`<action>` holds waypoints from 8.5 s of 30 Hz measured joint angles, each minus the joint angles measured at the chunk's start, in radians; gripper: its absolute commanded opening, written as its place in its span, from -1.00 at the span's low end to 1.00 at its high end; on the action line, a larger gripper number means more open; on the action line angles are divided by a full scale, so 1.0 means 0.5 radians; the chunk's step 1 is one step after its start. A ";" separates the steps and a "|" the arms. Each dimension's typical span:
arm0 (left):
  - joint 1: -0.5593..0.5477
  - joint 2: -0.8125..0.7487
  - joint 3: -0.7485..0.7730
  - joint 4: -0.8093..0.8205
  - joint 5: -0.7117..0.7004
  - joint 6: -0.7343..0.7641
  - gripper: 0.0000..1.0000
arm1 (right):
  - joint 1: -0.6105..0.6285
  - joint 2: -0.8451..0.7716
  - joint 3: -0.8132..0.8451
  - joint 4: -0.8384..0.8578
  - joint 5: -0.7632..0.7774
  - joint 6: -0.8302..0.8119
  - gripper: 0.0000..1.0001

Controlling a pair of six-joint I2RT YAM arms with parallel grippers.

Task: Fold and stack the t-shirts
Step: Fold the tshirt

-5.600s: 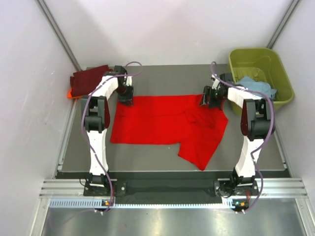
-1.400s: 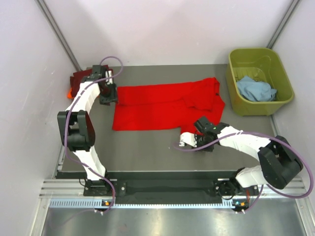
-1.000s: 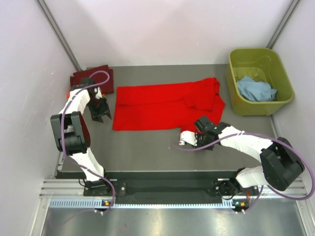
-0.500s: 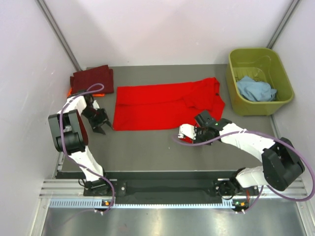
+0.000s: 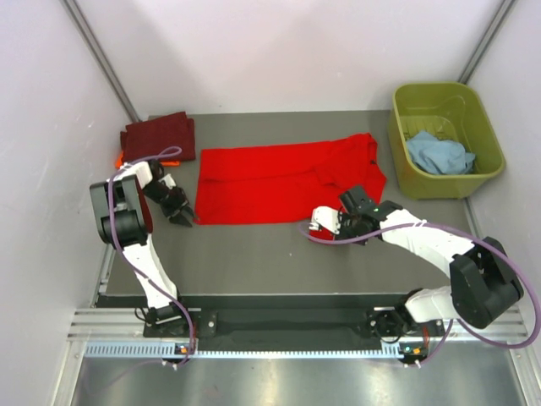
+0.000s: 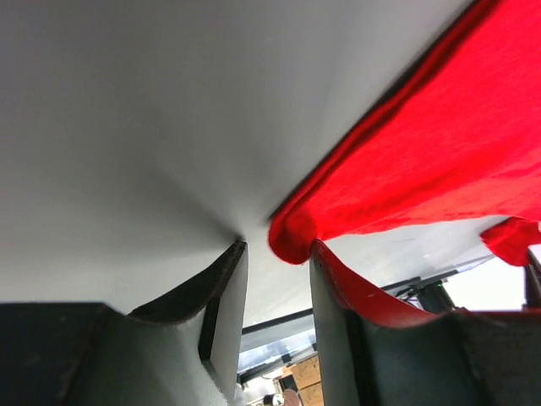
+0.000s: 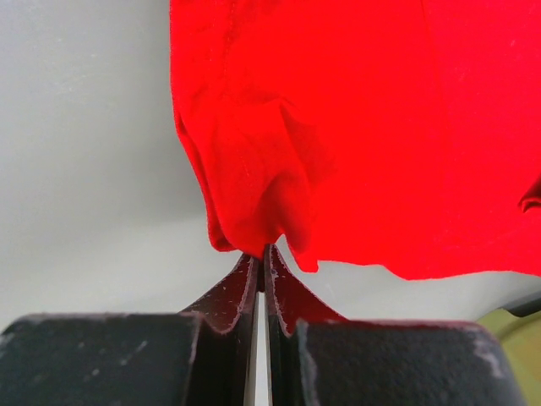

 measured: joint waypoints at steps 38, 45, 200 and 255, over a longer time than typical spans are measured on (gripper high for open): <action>-0.015 -0.079 0.520 -0.034 0.307 0.173 -1.00 | -0.476 0.388 0.803 0.281 0.105 0.157 -1.00; -0.104 0.124 0.748 -0.032 0.304 0.212 -1.00 | -0.555 0.644 1.157 0.376 0.158 0.172 -1.00; -0.457 0.548 1.306 0.238 -0.294 0.341 0.27 | -1.073 1.467 1.593 0.369 -0.553 2.065 0.49; -0.787 -0.058 0.164 0.222 -0.422 0.324 -1.00 | -0.997 2.211 2.596 0.303 -0.315 2.044 -0.83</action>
